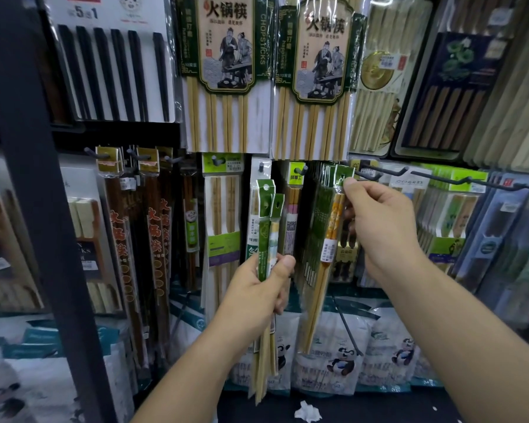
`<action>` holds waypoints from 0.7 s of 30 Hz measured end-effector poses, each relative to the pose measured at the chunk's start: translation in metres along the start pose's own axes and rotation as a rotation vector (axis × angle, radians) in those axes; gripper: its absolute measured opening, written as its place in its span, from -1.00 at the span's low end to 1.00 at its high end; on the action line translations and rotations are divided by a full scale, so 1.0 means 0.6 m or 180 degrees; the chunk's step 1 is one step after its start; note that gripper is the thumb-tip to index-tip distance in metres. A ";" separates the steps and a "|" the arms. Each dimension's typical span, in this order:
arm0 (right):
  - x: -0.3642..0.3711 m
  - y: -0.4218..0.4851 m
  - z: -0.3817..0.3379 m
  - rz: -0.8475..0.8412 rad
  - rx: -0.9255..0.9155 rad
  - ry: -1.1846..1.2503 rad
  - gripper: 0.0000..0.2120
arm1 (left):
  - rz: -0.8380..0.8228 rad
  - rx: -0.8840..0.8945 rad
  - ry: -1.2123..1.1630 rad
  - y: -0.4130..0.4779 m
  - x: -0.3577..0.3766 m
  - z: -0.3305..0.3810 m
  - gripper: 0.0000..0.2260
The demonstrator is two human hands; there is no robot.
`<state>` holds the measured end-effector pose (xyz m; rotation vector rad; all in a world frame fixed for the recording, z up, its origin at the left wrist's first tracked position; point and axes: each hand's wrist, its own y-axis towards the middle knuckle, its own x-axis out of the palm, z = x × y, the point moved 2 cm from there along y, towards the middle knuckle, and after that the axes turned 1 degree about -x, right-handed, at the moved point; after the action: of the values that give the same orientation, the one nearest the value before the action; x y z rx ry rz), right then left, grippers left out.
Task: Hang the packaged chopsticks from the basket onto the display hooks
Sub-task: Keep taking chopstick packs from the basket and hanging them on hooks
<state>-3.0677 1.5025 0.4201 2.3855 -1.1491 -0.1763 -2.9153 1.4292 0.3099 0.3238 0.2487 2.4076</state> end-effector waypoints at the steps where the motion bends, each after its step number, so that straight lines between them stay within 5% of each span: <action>1: 0.000 0.002 0.000 0.0014 0.0018 0.0004 -0.65 | -0.0014 -0.0036 -0.0038 0.000 0.001 -0.001 -0.34; 11: 0.000 0.019 0.011 0.0022 -0.0031 -0.0227 -0.69 | -0.0192 -0.0282 -0.0737 0.003 0.004 0.004 -0.84; 21: -0.006 0.022 0.034 0.0222 -0.0200 -0.0636 -0.82 | -0.0355 0.0052 -0.0440 -0.008 0.010 0.022 -0.53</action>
<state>-3.0858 1.4904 0.4083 2.3093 -1.2946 -0.4294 -2.9128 1.4380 0.3220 0.4694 0.2179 2.2633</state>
